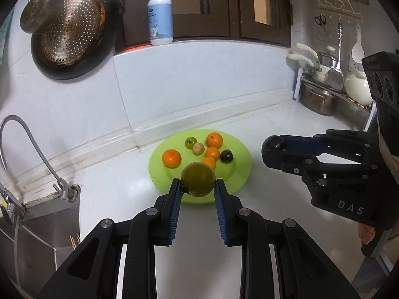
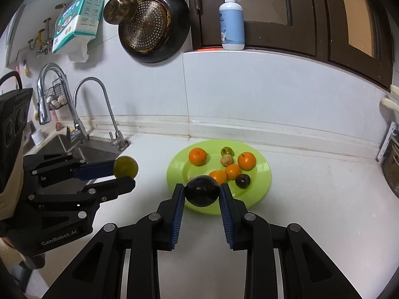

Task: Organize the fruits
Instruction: 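Carry both fruits onto the green plate and open both grippers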

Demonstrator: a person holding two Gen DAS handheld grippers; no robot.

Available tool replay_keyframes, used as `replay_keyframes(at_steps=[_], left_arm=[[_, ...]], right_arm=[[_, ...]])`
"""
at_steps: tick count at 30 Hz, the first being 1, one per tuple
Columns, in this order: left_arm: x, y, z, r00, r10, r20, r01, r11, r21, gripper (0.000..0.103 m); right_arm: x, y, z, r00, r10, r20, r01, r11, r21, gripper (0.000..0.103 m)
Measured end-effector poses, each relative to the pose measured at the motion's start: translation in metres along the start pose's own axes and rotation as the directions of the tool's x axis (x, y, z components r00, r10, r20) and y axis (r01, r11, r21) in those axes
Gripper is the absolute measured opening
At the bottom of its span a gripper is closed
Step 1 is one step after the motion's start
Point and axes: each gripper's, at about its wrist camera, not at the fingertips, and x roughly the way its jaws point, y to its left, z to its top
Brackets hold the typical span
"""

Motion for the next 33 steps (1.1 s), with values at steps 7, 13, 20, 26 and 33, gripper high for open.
replay_keyframes(at_steps=[7, 13, 20, 26, 33], left_arm=[[0.022, 0.011, 0.013, 1.000, 0.008, -0.015, -0.008, 1.000, -0.001, 0.027], [0.039, 0.022, 0.025, 0.999, -0.001, -0.047, 0.001, 1.000, -0.008, 0.027], [0.063, 0.033, 0.039, 0.996, -0.028, -0.086, 0.025, 0.999, -0.037, 0.027], [0.090, 0.042, 0.043, 0.990, -0.041, -0.138, 0.032, 0.998, -0.062, 0.027], [0.122, 0.046, 0.041, 0.981, -0.046, -0.189, 0.033, 0.997, -0.075, 0.027]], right_arm=[[0.020, -0.005, 0.019, 1.000, 0.002, 0.005, -0.002, 1.000, 0.011, 0.029], [0.040, -0.011, 0.033, 1.000, 0.006, -0.008, -0.006, 1.000, 0.016, 0.029], [0.065, -0.016, 0.049, 1.000, 0.008, -0.029, -0.008, 1.000, 0.008, 0.029], [0.090, -0.023, 0.055, 0.998, 0.021, -0.062, -0.020, 1.000, 0.012, 0.029], [0.120, -0.030, 0.052, 0.994, 0.034, -0.106, -0.031, 0.999, 0.025, 0.029]])
